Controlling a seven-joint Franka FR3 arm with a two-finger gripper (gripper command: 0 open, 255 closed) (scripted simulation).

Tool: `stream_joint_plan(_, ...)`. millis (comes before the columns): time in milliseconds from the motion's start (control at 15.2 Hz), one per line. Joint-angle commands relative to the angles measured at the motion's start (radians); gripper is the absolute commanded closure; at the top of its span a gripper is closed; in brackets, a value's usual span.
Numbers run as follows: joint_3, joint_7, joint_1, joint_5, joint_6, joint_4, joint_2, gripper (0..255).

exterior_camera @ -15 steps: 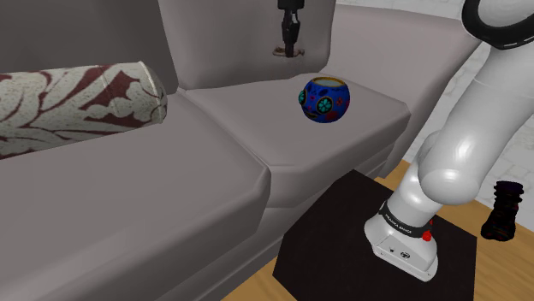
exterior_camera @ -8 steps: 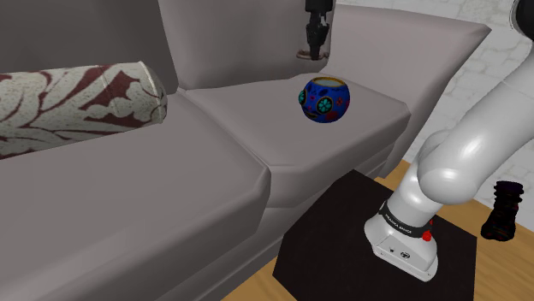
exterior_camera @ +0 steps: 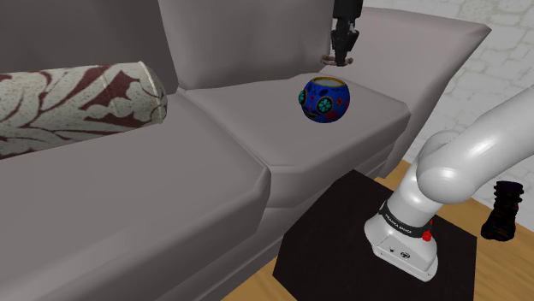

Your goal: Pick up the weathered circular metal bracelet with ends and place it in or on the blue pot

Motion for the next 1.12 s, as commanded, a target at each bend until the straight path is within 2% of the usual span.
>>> stream_joint_plan(0,-0.002,-0.002,-0.002,-0.003,0.025,-0.037,-0.012,255)
stream_joint_plan(660,-0.007,0.003,-0.005,-0.009,0.159,-0.195,-0.036,255)
stream_joint_plan(1056,-0.007,0.003,-0.005,-0.009,0.159,-0.195,-0.036,255)
